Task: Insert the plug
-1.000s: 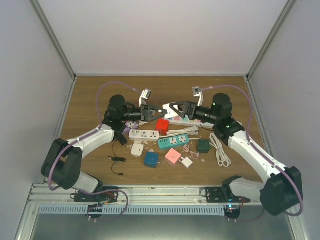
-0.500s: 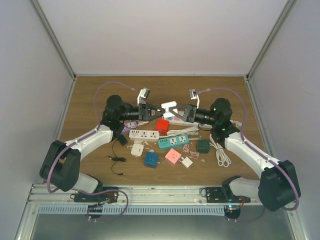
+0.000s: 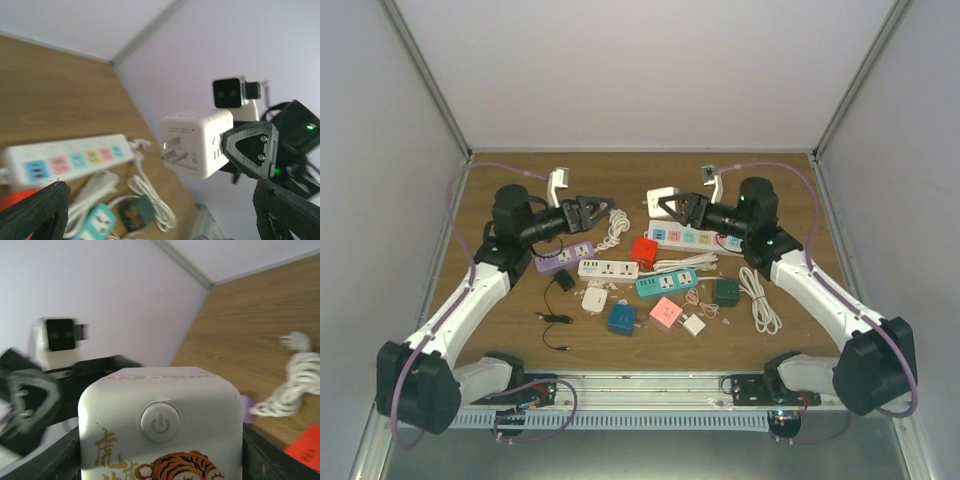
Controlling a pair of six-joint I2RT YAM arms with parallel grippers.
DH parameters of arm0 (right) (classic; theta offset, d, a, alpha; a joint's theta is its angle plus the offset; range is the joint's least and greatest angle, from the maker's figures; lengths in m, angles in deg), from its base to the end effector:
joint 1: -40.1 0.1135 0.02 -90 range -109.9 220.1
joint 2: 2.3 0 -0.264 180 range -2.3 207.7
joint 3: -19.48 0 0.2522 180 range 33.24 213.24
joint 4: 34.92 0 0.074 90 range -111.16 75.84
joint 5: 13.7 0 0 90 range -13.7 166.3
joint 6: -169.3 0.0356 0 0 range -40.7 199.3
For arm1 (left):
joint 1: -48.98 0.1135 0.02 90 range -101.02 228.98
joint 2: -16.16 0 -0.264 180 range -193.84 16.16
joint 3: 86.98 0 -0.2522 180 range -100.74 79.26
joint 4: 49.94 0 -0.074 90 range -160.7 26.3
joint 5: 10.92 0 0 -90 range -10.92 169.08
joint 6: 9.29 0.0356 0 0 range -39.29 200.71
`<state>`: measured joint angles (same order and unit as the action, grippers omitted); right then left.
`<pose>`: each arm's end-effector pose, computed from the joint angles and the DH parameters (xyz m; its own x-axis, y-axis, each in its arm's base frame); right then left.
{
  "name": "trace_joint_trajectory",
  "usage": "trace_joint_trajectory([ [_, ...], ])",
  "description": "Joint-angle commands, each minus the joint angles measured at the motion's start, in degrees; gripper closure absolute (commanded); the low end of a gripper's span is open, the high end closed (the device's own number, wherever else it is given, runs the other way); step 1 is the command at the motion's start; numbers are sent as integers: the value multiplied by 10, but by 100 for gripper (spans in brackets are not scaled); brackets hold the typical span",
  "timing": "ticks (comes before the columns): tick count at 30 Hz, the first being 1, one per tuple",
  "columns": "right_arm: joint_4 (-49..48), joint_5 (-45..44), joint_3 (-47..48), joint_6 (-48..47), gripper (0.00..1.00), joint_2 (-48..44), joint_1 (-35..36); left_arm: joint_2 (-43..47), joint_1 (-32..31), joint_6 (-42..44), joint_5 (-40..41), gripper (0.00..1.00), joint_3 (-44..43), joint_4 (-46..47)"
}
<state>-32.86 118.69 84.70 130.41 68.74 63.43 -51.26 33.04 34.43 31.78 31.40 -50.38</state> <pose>0.2517 0.1347 0.3239 -0.7840 0.2879 -0.5500 -0.4706 0.3020 0.8290 0.2496 -0.0985 0.3211 -0.7145 -0.3056 -0.6293 0.5387 0.3336 -0.7737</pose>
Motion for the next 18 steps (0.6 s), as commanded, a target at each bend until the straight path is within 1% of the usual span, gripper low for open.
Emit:
trace_joint_trajectory([
  [1, 174, -142, 64, -110, 61, 38, -7, 46, 31, 161, 142, 1, -40, -181],
  [5, 276, -286, 106, -158, 63, 82, 2, 66, 35, 245, 235, 1, -63, -253],
  [7, 303, -358, 119, -174, 64, 100, 11, 76, 35, 268, 274, 1, -65, -268],
  [9, 327, -406, 131, -180, 64, 117, 23, 89, 36, 289, 299, 1, -52, -262],
  [13, 355, -468, 147, -184, 64, 155, 46, 97, 36, 300, 324, 1, -39, -255],
  [18, 371, -481, 177, -187, 64, 221, 61, 97, 36, 300, 310, 1, -22, -235],
])
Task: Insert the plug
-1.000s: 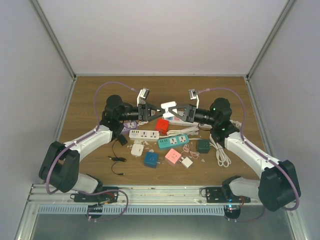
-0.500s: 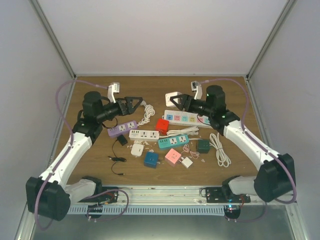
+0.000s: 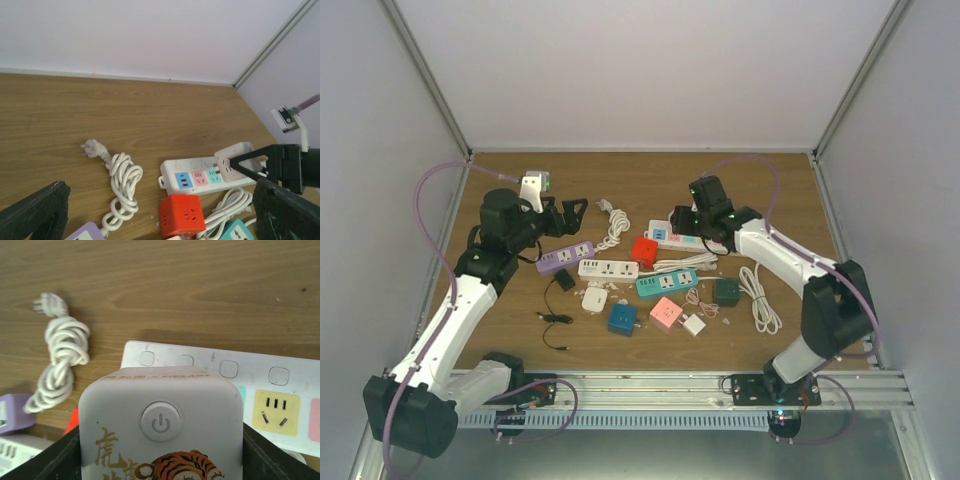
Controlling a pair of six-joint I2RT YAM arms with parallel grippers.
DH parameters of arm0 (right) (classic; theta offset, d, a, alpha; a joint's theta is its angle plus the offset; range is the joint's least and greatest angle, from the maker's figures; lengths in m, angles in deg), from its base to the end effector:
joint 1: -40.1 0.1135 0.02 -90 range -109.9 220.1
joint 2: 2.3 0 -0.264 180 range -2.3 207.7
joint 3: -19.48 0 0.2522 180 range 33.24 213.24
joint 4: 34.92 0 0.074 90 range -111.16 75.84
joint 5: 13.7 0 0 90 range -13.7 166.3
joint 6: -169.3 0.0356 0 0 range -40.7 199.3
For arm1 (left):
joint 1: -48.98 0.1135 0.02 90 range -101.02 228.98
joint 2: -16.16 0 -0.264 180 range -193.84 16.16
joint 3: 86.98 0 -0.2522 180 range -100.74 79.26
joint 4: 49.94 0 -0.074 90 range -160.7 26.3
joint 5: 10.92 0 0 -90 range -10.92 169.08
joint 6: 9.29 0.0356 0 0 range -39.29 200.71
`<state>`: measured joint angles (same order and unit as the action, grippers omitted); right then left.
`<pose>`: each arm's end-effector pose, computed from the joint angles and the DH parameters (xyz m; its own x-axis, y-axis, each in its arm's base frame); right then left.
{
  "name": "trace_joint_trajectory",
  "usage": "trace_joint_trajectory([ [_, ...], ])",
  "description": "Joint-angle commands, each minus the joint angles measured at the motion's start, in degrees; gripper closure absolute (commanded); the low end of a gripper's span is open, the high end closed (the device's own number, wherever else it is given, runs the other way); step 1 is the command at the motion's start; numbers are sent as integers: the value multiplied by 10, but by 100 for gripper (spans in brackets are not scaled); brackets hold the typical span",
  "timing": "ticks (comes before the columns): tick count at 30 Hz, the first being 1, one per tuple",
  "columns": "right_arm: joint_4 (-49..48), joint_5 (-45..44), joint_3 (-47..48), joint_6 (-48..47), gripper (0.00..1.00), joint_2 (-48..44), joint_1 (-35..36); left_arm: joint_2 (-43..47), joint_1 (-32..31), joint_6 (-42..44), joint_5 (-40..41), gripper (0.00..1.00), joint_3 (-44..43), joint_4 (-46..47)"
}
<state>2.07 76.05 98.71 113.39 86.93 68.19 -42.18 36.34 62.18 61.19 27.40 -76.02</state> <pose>0.2997 0.1598 0.2535 -0.7967 0.2101 -0.5667 -0.0262 0.9247 0.3797 0.2257 -0.0618 0.3354 -0.4545 -0.2080 -0.8661 0.3666 0.8425 -0.3947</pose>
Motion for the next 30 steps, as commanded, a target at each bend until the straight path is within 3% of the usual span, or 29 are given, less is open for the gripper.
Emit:
trace_joint_trajectory([
  [1, 28, -59, 48, -17, 64, 53, 17, 5, 3, 22, 16, 1, 19, 23],
  [9, 70, -71, 93, -6, 64, 119, 26, 8, 3, 24, 22, 1, 22, 22],
  [30, 100, -80, 104, -12, 63, 175, 41, 7, 3, 26, 23, 1, 25, 20],
])
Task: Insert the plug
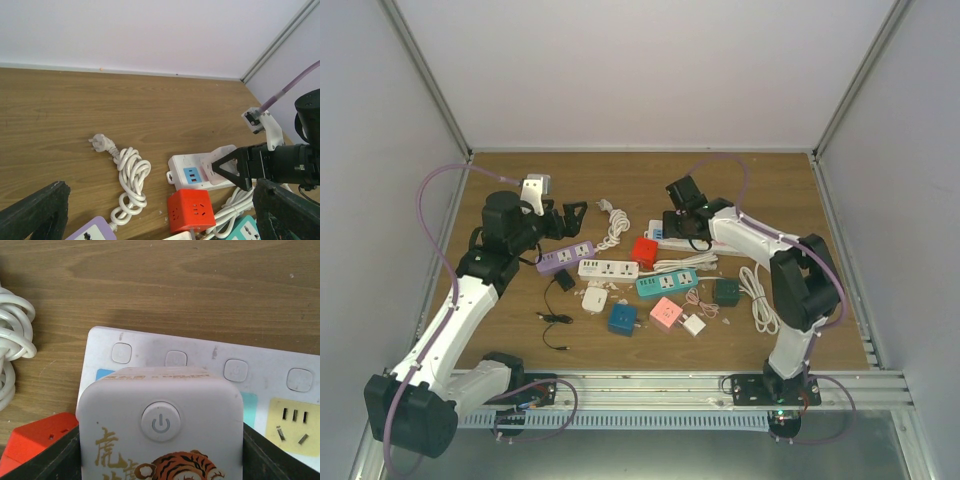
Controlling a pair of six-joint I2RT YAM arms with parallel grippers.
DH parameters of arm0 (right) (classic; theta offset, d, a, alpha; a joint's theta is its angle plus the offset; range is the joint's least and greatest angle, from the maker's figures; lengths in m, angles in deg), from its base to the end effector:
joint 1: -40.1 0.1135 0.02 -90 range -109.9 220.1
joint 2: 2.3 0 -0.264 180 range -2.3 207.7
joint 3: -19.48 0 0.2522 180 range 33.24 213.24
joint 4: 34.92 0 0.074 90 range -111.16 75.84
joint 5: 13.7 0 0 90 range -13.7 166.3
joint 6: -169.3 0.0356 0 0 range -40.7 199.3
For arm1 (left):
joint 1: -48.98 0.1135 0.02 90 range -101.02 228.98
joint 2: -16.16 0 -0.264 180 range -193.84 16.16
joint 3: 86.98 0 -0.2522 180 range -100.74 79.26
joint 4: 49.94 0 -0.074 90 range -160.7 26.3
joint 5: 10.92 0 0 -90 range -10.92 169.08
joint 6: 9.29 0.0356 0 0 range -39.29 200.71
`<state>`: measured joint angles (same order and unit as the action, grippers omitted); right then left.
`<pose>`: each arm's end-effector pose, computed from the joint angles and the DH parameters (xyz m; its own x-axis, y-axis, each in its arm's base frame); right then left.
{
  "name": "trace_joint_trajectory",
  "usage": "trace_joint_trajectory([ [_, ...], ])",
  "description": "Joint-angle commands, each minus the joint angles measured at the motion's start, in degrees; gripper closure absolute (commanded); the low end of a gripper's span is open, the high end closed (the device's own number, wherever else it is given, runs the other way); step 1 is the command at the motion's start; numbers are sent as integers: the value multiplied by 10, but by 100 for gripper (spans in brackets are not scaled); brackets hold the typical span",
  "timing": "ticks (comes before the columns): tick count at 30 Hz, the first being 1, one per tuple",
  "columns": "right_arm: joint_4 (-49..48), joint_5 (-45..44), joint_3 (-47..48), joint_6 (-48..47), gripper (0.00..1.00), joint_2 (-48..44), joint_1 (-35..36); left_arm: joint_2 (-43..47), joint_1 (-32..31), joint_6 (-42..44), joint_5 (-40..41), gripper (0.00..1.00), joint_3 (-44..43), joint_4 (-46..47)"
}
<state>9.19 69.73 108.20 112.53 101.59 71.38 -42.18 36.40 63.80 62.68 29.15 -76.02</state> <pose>0.3291 0.1952 0.2098 -0.8699 0.1085 -0.4812 0.0129 0.9802 0.1977 0.2259 -0.0607 0.3246 -0.4636 -0.1824 -0.8671 0.3471 0.8629 -0.3672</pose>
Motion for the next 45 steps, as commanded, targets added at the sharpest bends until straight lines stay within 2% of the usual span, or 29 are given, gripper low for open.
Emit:
trace_joint_trajectory([
  [1, 36, -25, 12, -3, 63, 31, 10, 6, 3, 10, 8, 1, 8, 20],
  [5, 59, -55, 22, 4, 63, 32, 15, 6, 3, 11, 9, 1, 7, 19],
  [26, 115, -85, 85, 32, 64, 22, 31, 3, 4, 12, 15, 1, 6, 15],
  [38, 121, -40, 88, 30, 64, 56, 31, 1, 6, 11, 14, 1, 7, 14],
  [45, 156, -83, 95, 60, 68, 73, 32, -2, 7, 8, 15, 1, 7, 13],
])
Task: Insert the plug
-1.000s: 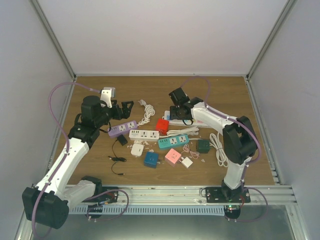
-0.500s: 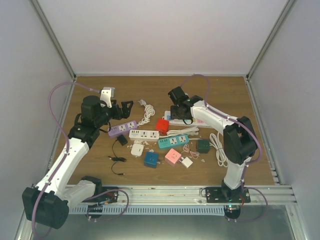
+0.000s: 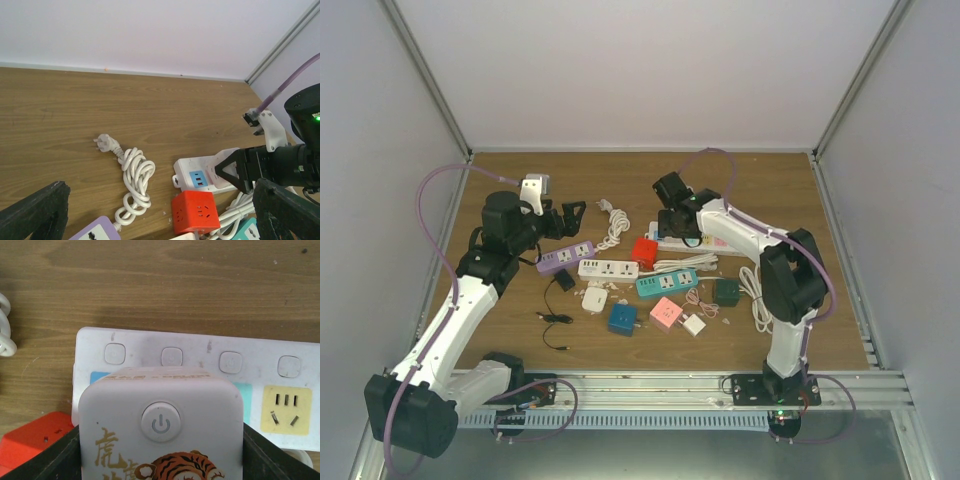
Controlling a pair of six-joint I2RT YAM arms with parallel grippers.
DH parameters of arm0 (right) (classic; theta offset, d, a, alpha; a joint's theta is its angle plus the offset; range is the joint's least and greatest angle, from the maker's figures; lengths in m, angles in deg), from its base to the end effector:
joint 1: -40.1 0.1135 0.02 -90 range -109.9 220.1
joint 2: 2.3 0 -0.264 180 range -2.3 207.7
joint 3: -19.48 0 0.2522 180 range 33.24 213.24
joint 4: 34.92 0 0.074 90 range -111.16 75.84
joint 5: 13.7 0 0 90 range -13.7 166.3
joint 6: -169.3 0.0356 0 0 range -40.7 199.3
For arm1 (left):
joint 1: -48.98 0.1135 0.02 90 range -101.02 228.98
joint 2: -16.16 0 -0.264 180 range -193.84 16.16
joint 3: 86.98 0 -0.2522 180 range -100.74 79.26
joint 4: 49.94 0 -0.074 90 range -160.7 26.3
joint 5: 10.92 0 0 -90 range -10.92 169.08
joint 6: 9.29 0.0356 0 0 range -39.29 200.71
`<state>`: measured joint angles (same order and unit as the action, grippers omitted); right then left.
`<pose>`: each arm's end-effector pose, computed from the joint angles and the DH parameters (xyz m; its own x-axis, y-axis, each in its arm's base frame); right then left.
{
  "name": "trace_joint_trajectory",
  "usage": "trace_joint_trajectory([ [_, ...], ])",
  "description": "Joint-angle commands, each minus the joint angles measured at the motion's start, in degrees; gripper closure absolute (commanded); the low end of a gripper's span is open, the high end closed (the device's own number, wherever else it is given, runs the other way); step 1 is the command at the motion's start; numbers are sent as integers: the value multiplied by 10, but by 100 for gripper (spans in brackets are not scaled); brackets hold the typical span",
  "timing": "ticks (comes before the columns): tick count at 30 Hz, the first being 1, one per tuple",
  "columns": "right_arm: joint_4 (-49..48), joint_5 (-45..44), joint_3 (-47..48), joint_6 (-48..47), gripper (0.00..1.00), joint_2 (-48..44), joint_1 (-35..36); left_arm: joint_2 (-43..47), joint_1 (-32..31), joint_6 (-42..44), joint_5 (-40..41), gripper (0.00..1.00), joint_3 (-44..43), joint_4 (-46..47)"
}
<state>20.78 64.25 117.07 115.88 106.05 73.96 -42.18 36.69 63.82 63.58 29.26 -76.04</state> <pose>0.3316 0.2135 0.2172 -0.8948 0.1015 -0.4348 0.0717 0.9939 0.0843 0.2264 -0.0591 0.3238 -0.4607 -0.1862 -0.8678 0.3298 0.8718 -0.3621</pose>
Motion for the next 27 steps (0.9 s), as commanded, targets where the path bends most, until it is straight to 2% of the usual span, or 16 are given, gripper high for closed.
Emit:
trace_joint_trajectory([
  [1, 46, -36, 9, 30, 69, 28, 6, -2, 4, 8, 5, 1, 6, 14],
  [17, 56, -50, 57, 51, 70, -14, 10, -7, 8, 7, 3, 1, 6, 14],
  [20, 59, -65, 46, 61, 70, -19, 10, -8, 8, 6, 3, 1, 6, 14],
  [27, 48, -38, 21, 66, 70, -8, 10, -10, 10, 5, 1, 1, 6, 15],
])
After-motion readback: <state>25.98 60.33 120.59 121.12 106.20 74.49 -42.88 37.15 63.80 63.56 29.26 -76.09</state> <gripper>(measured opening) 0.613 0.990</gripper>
